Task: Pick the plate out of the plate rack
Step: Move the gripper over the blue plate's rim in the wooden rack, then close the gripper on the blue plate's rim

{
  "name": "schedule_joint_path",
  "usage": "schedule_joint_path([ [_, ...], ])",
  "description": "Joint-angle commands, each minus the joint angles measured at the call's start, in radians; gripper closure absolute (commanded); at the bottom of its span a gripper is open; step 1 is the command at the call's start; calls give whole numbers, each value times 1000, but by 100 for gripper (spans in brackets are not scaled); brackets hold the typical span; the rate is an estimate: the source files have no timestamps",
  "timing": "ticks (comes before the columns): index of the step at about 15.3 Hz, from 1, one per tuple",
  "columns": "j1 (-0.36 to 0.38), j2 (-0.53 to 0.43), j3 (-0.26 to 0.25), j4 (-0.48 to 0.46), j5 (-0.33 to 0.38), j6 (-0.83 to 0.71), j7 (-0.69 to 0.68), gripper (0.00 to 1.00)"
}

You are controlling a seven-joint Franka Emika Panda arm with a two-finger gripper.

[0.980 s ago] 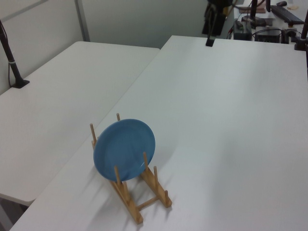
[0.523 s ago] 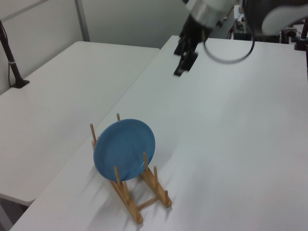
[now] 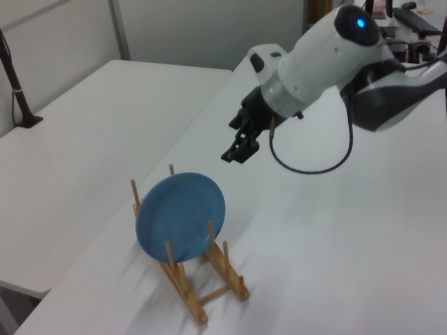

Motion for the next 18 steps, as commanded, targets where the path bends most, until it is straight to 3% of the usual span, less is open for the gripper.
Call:
schedule_joint_path([
  [1, 38, 92, 6, 88, -75, 14, 141, 18],
  [7, 65, 181, 5, 159, -187, 14, 308, 18],
  [13, 68, 247, -6, 205, -226, 14, 321, 18],
  [16, 68, 252, -4, 205, -230, 14, 324, 31],
  [18, 68, 252, -4, 205, -230, 14, 325, 54],
])
